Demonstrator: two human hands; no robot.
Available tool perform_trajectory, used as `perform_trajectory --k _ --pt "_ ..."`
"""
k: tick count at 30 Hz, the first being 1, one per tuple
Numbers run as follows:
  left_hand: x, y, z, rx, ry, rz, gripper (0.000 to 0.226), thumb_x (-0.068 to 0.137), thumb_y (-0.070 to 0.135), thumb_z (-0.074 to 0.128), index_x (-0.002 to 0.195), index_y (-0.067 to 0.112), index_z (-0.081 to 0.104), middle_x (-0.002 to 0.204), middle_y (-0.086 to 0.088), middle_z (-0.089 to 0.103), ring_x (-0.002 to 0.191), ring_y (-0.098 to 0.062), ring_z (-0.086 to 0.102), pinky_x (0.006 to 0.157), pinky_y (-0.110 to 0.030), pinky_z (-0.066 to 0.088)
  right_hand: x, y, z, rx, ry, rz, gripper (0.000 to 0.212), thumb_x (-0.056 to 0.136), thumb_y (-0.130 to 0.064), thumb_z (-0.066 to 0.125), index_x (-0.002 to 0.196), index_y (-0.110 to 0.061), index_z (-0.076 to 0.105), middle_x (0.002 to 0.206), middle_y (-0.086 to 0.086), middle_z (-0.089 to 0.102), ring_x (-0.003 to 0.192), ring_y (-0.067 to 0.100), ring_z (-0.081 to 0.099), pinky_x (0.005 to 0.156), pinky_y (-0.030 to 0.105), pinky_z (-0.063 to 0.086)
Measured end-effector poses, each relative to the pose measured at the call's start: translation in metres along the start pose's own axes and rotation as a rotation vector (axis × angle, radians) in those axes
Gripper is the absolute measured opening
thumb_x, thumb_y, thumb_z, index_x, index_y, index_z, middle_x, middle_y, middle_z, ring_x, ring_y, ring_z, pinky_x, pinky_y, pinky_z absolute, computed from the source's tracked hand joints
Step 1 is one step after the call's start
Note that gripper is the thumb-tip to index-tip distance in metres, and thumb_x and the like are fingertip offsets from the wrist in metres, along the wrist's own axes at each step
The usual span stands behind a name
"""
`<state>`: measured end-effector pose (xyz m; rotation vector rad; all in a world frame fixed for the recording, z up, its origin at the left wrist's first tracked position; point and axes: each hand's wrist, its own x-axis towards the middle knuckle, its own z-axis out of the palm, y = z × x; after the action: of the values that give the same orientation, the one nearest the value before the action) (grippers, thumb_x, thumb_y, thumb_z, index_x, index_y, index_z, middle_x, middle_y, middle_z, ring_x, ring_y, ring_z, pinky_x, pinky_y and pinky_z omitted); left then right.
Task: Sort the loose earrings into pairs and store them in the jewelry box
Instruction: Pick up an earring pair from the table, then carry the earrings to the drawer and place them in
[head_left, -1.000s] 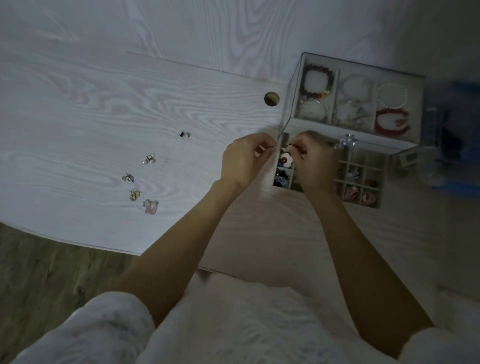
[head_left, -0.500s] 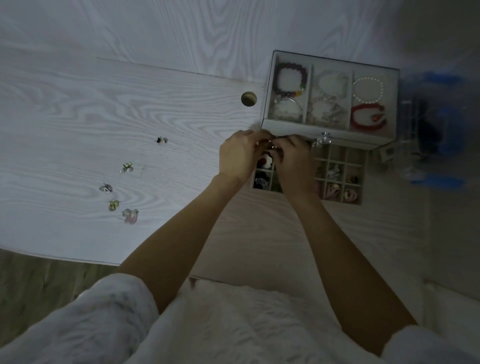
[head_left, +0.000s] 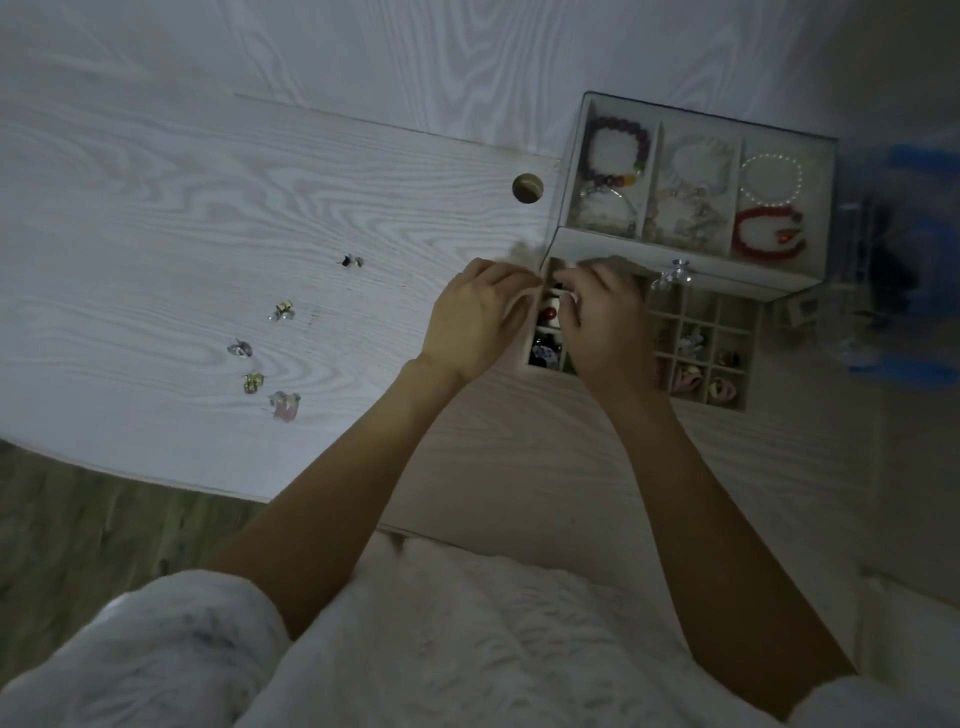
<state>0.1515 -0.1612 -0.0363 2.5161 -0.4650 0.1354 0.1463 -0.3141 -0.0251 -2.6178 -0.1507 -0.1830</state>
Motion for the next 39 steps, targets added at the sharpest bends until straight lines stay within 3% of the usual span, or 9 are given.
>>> perform_trajectory --k 3,8,11,16,19,23,31,35,39 --pt "-0.026 -0.009 -0.026 -0.027 0.075 -0.139 0.020 0.091 0.021 0.055 0.106 0.017 0.067 0.099 0.001 0.070 0.090 -0.019 0.061 0.077 -0.021 0.041 -0.008 -0.024 0.001 0.041 0.007 -0.153 0.024 0.084 -0.003 0.052 0.104 -0.006 0.065 0.097 0.012 0.064 0.094 0.029 0.057 0.079 0.036 0.048" --pt "-0.082 -0.051 -0.063 -0.050 0.159 -0.434 0.020 0.090 0.025 0.056 0.106 0.018 0.066 0.093 0.002 0.071 0.088 -0.016 0.063 0.075 -0.029 0.047 -0.009 -0.073 0.034 0.094 -0.183 -0.343 0.025 0.082 0.002 0.058 0.104 -0.005 0.066 0.097 0.011 0.065 0.092 0.029 0.058 0.079 0.037 0.050" --pt "-0.084 -0.085 -0.077 -0.074 0.167 -0.532 0.023 0.087 0.019 0.060 0.109 0.015 0.064 0.098 -0.001 0.069 0.089 -0.017 0.063 0.080 -0.034 0.050 0.010 -0.098 0.064 0.127 -0.321 -0.313 0.027 0.087 -0.002 0.055 0.112 -0.008 0.063 0.108 0.010 0.063 0.102 0.027 0.055 0.079 0.035 0.050" --pt "-0.036 -0.140 -0.088 0.066 -0.004 -0.502 0.038 0.084 0.019 0.061 0.121 0.011 0.057 0.114 -0.011 0.061 0.102 -0.028 0.056 0.085 -0.037 0.043 0.064 -0.133 0.106 0.099 -0.412 -0.176 0.033 0.088 -0.010 0.057 0.121 -0.010 0.054 0.120 0.010 0.056 0.114 0.026 0.050 0.089 0.037 0.047" --pt "-0.019 -0.147 -0.079 0.116 -0.081 -0.473 0.029 0.086 0.020 0.055 0.112 0.009 0.063 0.106 -0.015 0.063 0.099 -0.033 0.055 0.080 -0.039 0.042 0.084 -0.143 0.122 0.051 -0.405 -0.132 0.022 0.087 -0.009 0.054 0.109 -0.009 0.059 0.110 0.012 0.059 0.103 0.030 0.054 0.078 0.036 0.045" --pt "-0.031 -0.144 -0.061 0.110 0.028 -0.472 0.018 0.083 0.017 0.056 0.088 0.004 0.067 0.080 -0.019 0.064 0.077 -0.035 0.056 0.061 -0.039 0.042 0.080 -0.145 0.130 0.046 -0.407 -0.061 0.011 0.085 -0.010 0.057 0.093 -0.010 0.065 0.099 0.009 0.062 0.091 0.028 0.060 0.071 0.032 0.044" --pt "-0.057 -0.119 -0.045 -0.026 0.064 -0.525 0.014 0.080 0.017 0.058 0.089 0.014 0.069 0.081 -0.005 0.071 0.076 -0.025 0.063 0.068 -0.036 0.050 0.035 -0.126 0.104 0.033 -0.318 -0.108 0.008 0.089 -0.013 0.054 0.088 -0.009 0.060 0.090 0.008 0.060 0.074 0.022 0.056 0.058 0.029 0.035" --pt "-0.068 -0.090 -0.030 -0.054 -0.003 -0.456 0.009 0.082 0.018 0.063 0.088 0.013 0.067 0.081 -0.007 0.068 0.076 -0.024 0.060 0.066 -0.032 0.046 0.001 -0.096 0.070 0.130 -0.265 -0.022 0.004 0.084 -0.009 0.059 0.082 -0.005 0.058 0.077 0.009 0.064 0.068 0.023 0.060 0.059 0.034 0.049" --pt "-0.064 -0.066 -0.016 -0.095 -0.069 -0.354 0.006 0.083 0.017 0.065 0.087 0.014 0.068 0.082 -0.008 0.066 0.076 -0.024 0.060 0.065 -0.024 0.039 -0.024 -0.048 0.021 0.283 -0.115 0.229 0.003 0.081 -0.004 0.064 0.079 -0.003 0.061 0.072 0.004 0.063 0.066 0.015 0.059 0.059 0.009 0.043"
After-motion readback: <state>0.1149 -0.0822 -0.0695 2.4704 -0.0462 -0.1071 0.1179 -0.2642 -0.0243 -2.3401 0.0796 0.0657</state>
